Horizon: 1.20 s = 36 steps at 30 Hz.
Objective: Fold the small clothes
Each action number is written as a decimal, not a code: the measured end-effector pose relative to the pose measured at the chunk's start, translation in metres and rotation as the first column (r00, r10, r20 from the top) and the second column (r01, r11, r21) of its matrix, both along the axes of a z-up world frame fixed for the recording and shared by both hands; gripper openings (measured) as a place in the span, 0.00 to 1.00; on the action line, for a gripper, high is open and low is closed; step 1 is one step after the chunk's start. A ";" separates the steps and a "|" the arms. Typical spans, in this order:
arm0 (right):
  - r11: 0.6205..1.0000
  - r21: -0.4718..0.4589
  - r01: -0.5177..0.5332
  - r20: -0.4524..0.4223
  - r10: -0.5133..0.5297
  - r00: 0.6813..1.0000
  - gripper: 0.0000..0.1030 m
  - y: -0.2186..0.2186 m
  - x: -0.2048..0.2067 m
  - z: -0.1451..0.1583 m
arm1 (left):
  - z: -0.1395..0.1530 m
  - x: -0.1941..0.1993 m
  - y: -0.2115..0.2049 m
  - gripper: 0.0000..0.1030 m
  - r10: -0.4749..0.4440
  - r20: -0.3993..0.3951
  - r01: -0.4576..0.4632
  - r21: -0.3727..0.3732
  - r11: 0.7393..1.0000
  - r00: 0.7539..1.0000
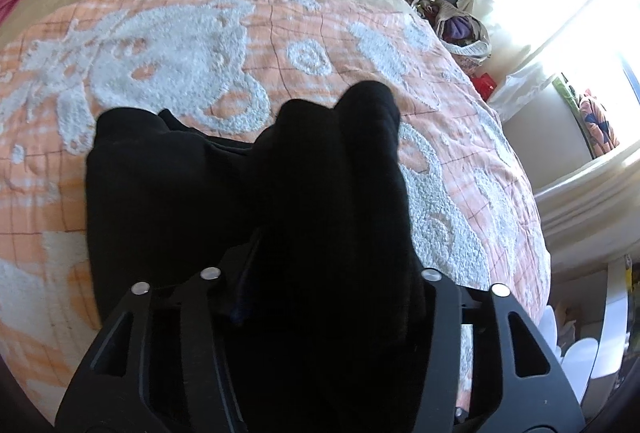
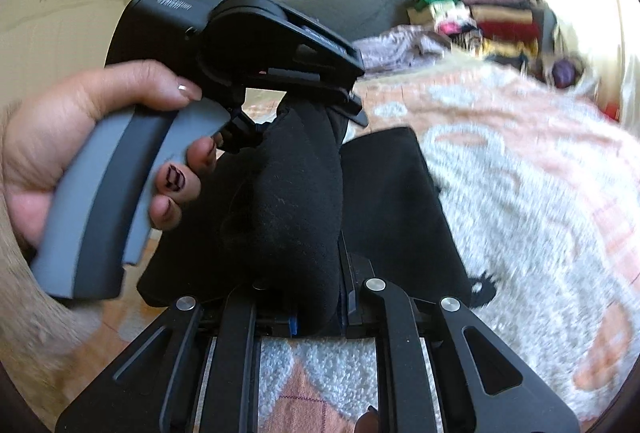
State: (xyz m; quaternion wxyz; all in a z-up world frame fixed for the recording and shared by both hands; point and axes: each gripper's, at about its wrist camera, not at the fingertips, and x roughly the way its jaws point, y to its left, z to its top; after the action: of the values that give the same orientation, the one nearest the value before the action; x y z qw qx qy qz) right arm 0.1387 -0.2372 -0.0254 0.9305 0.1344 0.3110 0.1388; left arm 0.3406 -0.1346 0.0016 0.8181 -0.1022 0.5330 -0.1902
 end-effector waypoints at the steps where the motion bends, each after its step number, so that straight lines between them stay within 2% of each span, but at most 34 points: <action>1: 1.000 0.027 0.002 -0.016 -0.001 1.000 0.13 -0.004 0.001 -0.002 | -0.003 0.001 -0.003 0.51 0.002 -0.004 -0.002 -0.001 1.000 1.000; 4: 0.996 0.094 0.004 -0.055 0.001 0.998 0.14 -0.014 0.005 -0.006 | -0.008 0.004 -0.010 0.59 -0.005 -0.006 0.005 0.008 1.000 1.000; 8: 0.993 0.114 0.008 -0.083 0.001 0.997 0.17 -0.020 0.006 -0.007 | -0.012 0.004 -0.015 0.64 -0.017 -0.006 0.017 0.014 1.000 1.000; 12: 0.993 0.118 0.017 -0.105 -0.005 0.994 0.22 -0.023 0.006 -0.010 | -0.010 0.003 -0.017 0.80 -0.039 -0.008 0.038 -0.038 0.999 0.999; 16: 0.987 0.159 0.016 -0.122 0.003 0.993 0.31 -0.031 0.004 -0.014 | -0.003 0.000 -0.016 0.81 -0.034 -0.007 0.034 -0.066 0.997 0.999; 18: 0.984 0.180 0.009 -0.130 0.015 0.991 0.32 -0.035 0.004 -0.015 | 0.003 -0.001 -0.010 0.81 -0.026 -0.002 0.026 -0.108 0.994 1.000; 20: 0.981 0.192 0.006 -0.134 0.020 0.991 0.32 -0.038 0.004 -0.016 | 0.010 -0.004 -0.005 0.82 -0.020 0.013 0.021 -0.120 0.993 1.000; 24: 0.982 0.191 -0.003 -0.137 0.030 0.990 0.36 -0.036 -0.002 -0.012 | 0.018 -0.009 0.008 0.82 0.001 0.037 0.004 -0.111 0.994 0.999; 26: 0.979 0.203 -0.008 -0.142 0.038 0.989 0.40 -0.037 -0.004 -0.010 | 0.020 -0.010 0.013 0.82 0.006 0.047 -0.002 -0.100 0.995 0.999; 28: 0.973 0.231 -0.024 -0.145 0.059 0.988 0.50 -0.041 -0.004 -0.006 | 0.021 -0.012 0.018 0.82 0.015 0.054 -0.011 -0.087 0.996 0.998; 36: 0.951 0.302 -0.065 -0.164 0.119 0.979 0.64 -0.047 0.004 0.009 | 0.018 -0.019 0.039 0.82 0.045 0.060 -0.041 -0.068 0.997 0.997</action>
State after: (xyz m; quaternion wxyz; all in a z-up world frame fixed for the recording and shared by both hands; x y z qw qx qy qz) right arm 0.1430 -0.2842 -0.0163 0.8604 0.2690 0.3758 0.2145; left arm 0.3220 -0.0954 0.0199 0.8343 -0.1348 0.4985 -0.1931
